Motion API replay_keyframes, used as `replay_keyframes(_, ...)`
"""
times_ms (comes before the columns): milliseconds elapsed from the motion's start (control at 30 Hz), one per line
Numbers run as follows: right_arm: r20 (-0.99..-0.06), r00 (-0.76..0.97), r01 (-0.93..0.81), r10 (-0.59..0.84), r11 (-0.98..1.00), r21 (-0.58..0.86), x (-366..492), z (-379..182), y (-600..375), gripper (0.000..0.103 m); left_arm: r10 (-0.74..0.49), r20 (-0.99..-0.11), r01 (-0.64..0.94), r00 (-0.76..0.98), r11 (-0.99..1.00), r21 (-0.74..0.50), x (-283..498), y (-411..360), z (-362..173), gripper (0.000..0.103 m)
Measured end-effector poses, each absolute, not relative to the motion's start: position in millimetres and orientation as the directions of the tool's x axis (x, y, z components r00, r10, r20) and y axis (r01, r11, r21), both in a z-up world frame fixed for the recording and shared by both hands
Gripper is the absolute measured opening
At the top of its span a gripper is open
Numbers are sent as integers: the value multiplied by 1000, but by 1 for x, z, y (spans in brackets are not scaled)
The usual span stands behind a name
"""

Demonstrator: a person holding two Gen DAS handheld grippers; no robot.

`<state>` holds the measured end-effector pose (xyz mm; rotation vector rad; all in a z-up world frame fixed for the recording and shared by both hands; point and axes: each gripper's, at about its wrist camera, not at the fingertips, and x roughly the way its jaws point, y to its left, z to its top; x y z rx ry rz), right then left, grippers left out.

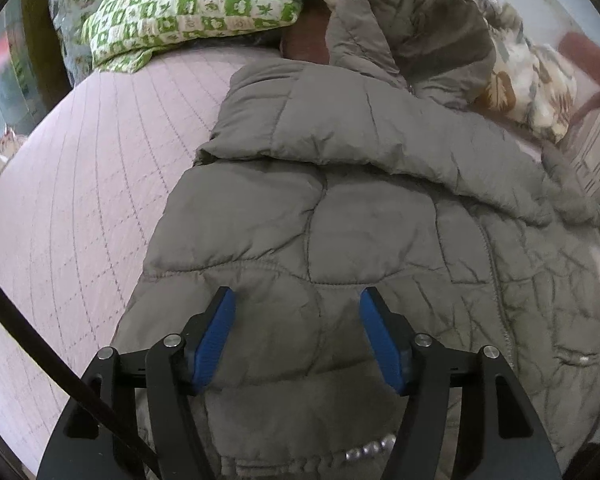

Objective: Fold large clothes

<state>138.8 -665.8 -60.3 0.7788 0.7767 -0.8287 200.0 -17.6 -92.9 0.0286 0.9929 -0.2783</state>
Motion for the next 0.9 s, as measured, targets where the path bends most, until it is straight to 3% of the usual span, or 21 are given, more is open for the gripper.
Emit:
replay_keyframes(233,-725,538,742,-430,649,165,164,45,-575,8,-249,-809,163,531,968,-192,201,16,-74,64)
replay_keyframes(467,-668,705,457,-238,873,171,215,102,-441,8,-261,-795,88,547,963,-255,207,55,-61,64)
replay_keyframes(600,-694,713,318,-104,930,187,244,83,-371,8,-250,-789,69,561,964,-256,210,68,-55,64)
replay_keyframes(733,-759,650,188,31,962,200,276,31,-302,8,-255,-786,55,563,961,-272,214,80,-51,64)
replay_keyframes(900,-837,541,140,83,972,187,296,-30,-253,11,-238,-777,35,582,963,-269,218,93,-46,64)
